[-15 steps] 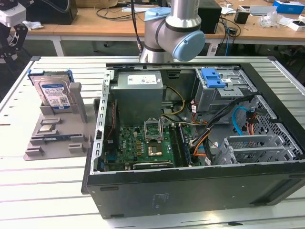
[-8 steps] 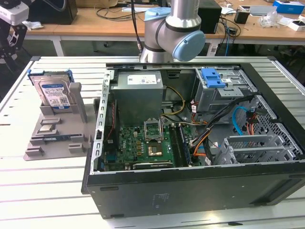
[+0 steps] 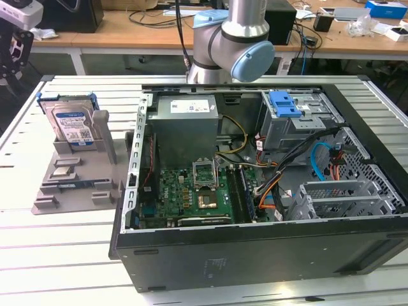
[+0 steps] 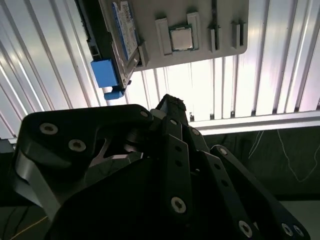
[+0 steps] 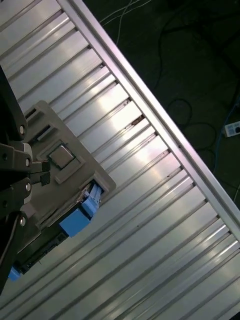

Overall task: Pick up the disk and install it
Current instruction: 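Pick up the disk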

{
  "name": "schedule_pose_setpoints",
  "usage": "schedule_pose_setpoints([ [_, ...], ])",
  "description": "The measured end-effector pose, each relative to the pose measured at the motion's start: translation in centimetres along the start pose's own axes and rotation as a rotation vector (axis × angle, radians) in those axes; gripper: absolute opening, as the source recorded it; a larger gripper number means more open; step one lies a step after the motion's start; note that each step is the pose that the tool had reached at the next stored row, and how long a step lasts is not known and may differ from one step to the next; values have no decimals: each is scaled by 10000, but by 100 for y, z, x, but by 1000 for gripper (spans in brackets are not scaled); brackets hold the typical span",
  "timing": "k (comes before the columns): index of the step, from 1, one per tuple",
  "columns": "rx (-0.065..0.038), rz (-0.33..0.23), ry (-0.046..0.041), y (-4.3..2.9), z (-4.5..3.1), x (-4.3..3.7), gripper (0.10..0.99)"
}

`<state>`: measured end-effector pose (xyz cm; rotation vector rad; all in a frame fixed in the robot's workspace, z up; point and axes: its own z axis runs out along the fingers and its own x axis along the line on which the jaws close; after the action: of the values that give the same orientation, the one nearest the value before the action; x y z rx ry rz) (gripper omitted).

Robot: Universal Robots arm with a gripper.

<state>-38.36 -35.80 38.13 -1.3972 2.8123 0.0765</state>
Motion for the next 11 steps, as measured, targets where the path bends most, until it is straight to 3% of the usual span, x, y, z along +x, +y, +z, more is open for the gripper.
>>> schedule_pose_setpoints([
  [11, -24, -1224, 57, 0, 0, 0, 106],
])
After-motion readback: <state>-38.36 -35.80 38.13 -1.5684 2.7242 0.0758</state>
